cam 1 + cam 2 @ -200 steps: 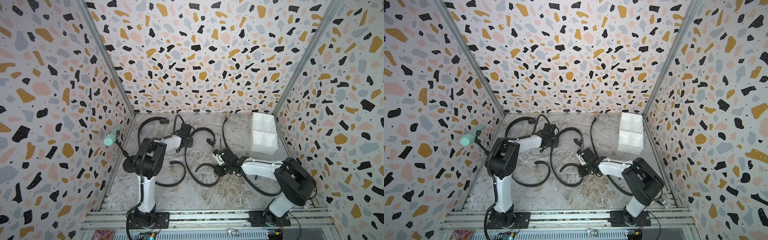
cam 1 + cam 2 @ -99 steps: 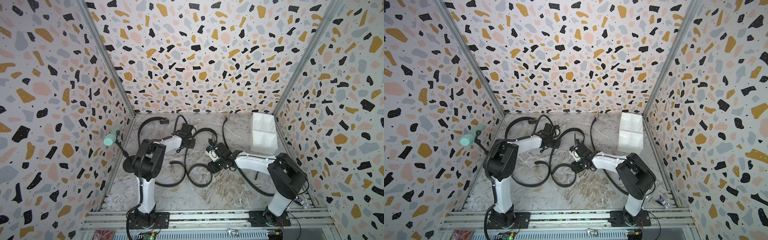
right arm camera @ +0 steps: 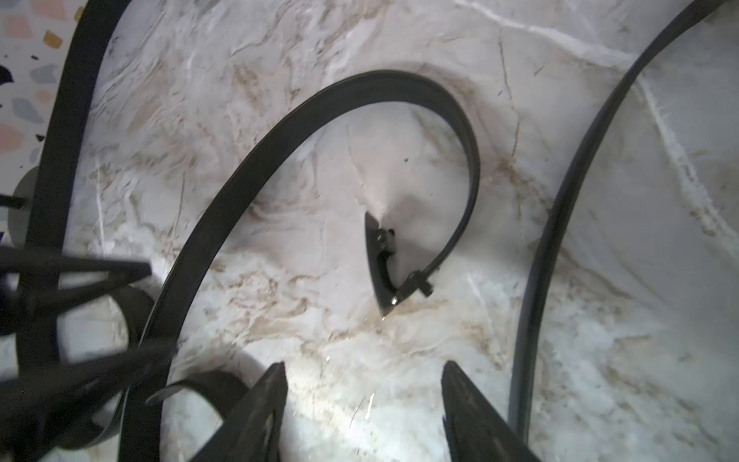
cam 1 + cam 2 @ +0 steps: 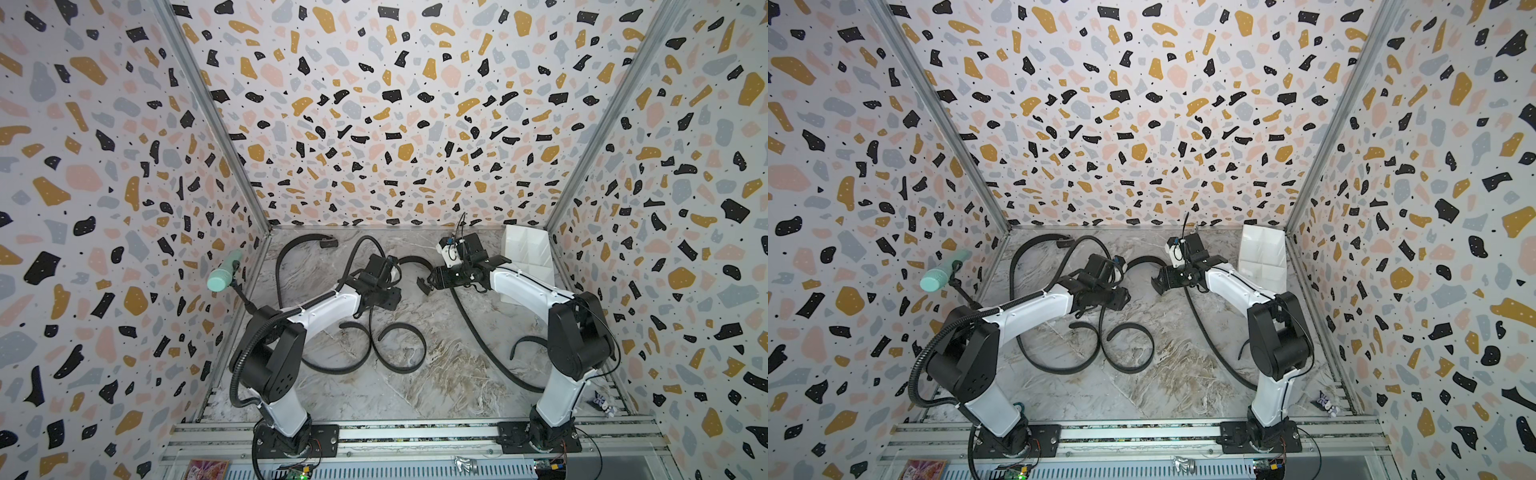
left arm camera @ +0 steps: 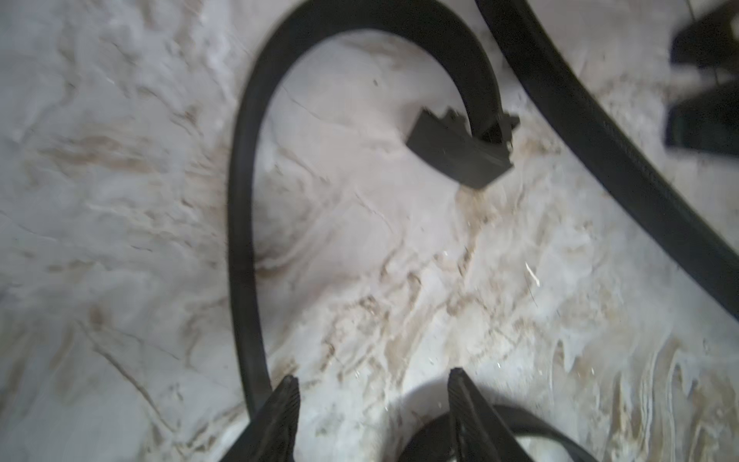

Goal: Place the belts into the storage roll
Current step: Roll the belt at the center of the board.

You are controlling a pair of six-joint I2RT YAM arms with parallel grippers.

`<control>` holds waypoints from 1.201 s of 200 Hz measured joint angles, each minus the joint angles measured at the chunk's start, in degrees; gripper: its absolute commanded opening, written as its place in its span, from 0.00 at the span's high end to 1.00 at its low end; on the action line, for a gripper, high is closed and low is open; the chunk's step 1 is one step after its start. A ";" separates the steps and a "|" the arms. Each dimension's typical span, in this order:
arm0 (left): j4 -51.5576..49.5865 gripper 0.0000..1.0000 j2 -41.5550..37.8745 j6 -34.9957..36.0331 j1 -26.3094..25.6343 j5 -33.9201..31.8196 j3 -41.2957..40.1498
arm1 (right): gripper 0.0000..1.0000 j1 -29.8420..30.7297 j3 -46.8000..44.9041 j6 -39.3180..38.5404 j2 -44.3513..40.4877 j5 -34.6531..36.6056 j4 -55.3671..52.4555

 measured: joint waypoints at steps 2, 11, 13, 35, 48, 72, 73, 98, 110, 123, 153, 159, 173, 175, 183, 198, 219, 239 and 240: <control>-0.07 0.41 -0.09 0.00 -0.28 0.09 -0.37 | 0.37 -0.22 0.70 0.02 0.74 0.09 -0.02; -0.79 0.39 -0.57 -0.20 -1.38 0.31 -1.73 | 0.37 -0.79 3.23 0.07 3.61 0.76 -0.11; -0.83 0.38 -0.61 -0.17 -1.46 0.39 -1.81 | 0.37 -0.81 3.45 0.04 3.87 0.83 -0.13; -1.53 0.34 -1.57 -0.37 -3.08 0.76 -4.00 | 0.37 -1.42 12.07 -0.76 11.89 2.25 -1.27; -1.88 0.31 -1.73 -0.35 -3.52 1.03 -4.15 | 0.37 -1.40 17.40 -1.49 16.26 2.84 -2.25; -2.05 0.29 -1.81 0.13 -4.13 1.53 -4.15 | 0.42 -1.40 24.65 -2.71 22.45 3.85 -3.89; -2.10 0.29 -1.81 0.20 -4.15 1.57 -4.15 | 0.42 -1.40 24.81 -2.75 22.60 3.89 -3.93; -2.54 0.27 -1.81 0.92 -4.59 1.97 -4.15 | 0.46 -1.40 27.71 -3.43 25.97 4.52 -5.14; -2.84 0.27 -1.81 1.18 -4.83 2.05 -4.15 | 0.47 -1.40 28.13 -3.54 26.97 4.55 -5.62; -3.28 0.27 -1.81 1.38 -5.03 2.12 -4.17 | 0.49 -1.40 28.13 -3.65 27.61 4.52 -6.05; -3.78 0.28 -1.79 1.92 -5.40 2.36 -5.09 | 0.58 -1.25 28.13 -3.76 28.22 4.52 -6.49; -3.93 0.29 -1.75 2.01 -5.46 2.43 -5.33 | 0.60 -1.22 28.13 -3.80 28.22 4.52 -6.43; -3.91 0.32 -1.38 2.16 -5.66 2.43 -5.95 | 0.68 -1.18 28.13 -3.93 28.22 4.57 -6.32; -3.91 0.32 -1.29 2.19 -5.68 2.43 -6.03 | 0.69 -1.18 28.13 -3.89 28.22 4.57 -6.32; -3.87 0.35 -0.90 2.21 -5.73 2.36 -6.32 | 0.74 -1.18 28.11 -3.91 28.22 4.59 -6.36; -3.72 0.44 -0.13 2.16 -5.77 2.01 -6.71 | 0.81 -1.18 28.09 -3.96 28.22 4.72 -6.34; -3.06 0.63 1.55 1.99 -5.75 1.44 -6.93 | 0.88 -1.07 26.99 -4.15 28.09 5.05 -5.92; -1.79 0.82 2.86 1.44 -5.77 -0.13 -7.02 | 0.90 -1.01 24.24 -4.11 26.71 5.64 -4.57; -1.79 0.83 2.86 1.44 -5.77 -0.13 -7.02 | 0.90 -1.01 24.24 -4.11 26.71 5.64 -4.57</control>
